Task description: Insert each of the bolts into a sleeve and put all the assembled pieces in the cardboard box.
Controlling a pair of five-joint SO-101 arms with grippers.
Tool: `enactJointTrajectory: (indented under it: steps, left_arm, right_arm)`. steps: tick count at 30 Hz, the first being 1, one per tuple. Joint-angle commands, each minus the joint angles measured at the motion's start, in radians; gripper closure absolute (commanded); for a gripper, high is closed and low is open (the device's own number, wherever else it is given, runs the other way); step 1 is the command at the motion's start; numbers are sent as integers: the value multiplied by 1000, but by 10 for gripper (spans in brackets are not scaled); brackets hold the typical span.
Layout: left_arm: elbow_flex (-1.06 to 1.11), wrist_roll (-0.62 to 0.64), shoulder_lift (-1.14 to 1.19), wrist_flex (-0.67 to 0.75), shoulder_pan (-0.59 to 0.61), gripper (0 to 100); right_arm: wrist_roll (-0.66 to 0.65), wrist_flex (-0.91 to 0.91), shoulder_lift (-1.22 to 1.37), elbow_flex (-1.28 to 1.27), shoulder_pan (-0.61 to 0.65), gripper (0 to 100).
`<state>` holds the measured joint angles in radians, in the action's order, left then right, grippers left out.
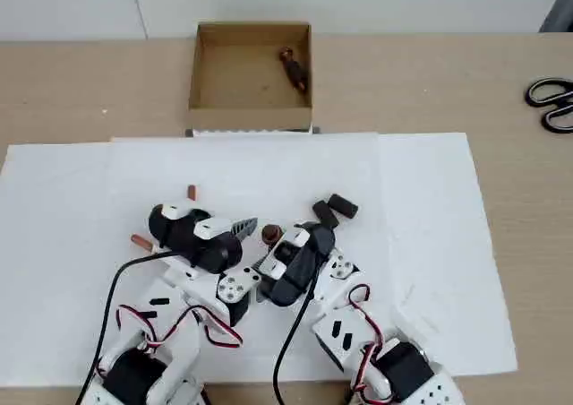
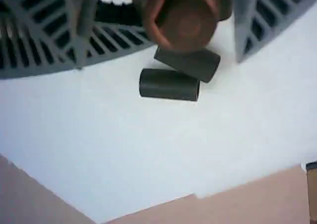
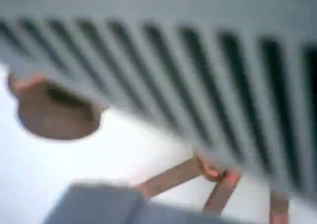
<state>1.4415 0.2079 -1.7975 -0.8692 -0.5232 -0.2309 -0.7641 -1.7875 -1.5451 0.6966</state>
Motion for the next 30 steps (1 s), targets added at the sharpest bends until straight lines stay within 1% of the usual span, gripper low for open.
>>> enactJointTrajectory:
  steps: [1, 3, 5, 6, 7, 10, 14, 16, 21, 24, 26, 28, 30]
  left_arm:
    - [-68, -18, -3, -3, 17, 824]
    - [-81, -51, -3, 5, 52, 886]
    - [-82, -94, -6, 5, 92, 976]
    - [-82, -112, -6, 5, 114, 1000]
    - [-79, -126, -6, 3, 140, 986]
    - [-68, -149, -5, 3, 239, 994]
    - [2, -152, -5, 2, 368, 994]
    - [64, -152, -6, 3, 407, 994]
    - [211, -149, -6, 0, 425, 994]
    - [232, -147, -8, 3, 425, 994]
    - [237, -147, -8, 3, 427, 994]
    - [239, -147, -8, 3, 436, 994]
    - [239, -146, -8, 3, 456, 994]
  right_arm:
    - [-3, 24, -5, 48, -16, 996]
    - [-3, 24, -5, 44, -16, 996]
    - [-3, 24, -5, 28, -18, 996]
    - [-3, 24, -5, 20, -18, 996]
    - [-3, 24, -5, 12, -18, 996]
    - [0, 24, -5, 2, -58, 996]
    - [-2, 24, -2, -29, -154, 996]
    - [-2, 30, -4, -64, -203, 996]
    - [-2, 31, -4, -69, -308, 996]
    - [-14, 59, 7, -8, -386, 996]
    - [-95, 67, 7, 18, -415, 996]
    - [-180, 67, 7, 35, -418, 996]
    - [-190, 81, 10, 60, -417, 996]
